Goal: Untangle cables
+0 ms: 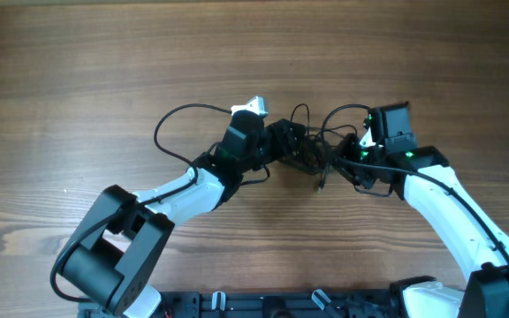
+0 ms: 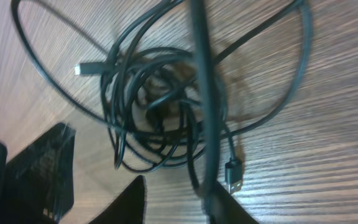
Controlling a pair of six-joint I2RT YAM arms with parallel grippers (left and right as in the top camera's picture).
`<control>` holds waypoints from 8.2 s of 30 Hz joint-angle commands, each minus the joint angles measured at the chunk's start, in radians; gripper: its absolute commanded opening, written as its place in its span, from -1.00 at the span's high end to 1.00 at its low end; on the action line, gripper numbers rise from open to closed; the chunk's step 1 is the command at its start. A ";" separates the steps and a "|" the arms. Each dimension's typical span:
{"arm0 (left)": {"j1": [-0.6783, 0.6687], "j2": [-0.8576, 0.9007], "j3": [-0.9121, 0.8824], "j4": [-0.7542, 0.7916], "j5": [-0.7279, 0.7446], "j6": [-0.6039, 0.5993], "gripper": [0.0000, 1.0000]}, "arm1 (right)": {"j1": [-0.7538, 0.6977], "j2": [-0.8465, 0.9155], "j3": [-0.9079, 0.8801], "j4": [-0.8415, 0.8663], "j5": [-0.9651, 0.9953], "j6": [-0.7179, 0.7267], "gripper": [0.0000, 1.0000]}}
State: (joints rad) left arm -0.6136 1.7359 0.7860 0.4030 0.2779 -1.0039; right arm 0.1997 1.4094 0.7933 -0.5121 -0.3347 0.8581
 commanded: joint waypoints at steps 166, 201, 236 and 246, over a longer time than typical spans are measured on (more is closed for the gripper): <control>0.222 -0.182 0.278 -0.820 -0.010 0.020 -1.00 | 0.183 0.306 0.063 0.208 -0.046 -1.112 0.91; 0.075 -0.095 0.278 -0.867 -0.149 -0.126 -1.00 | 0.225 0.156 0.034 0.047 -0.084 -0.533 0.31; -0.021 0.158 0.278 -0.834 0.025 -0.002 0.92 | 0.251 0.087 -0.066 0.168 -0.107 -0.670 0.31; 0.108 0.156 0.278 -0.845 0.059 0.005 0.92 | 0.267 0.137 -0.044 0.199 0.016 -0.620 0.53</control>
State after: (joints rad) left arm -0.5495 1.8812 1.0706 -0.4412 0.3176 -1.0073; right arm 0.4641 1.5455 0.7349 -0.3077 -0.2901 0.2325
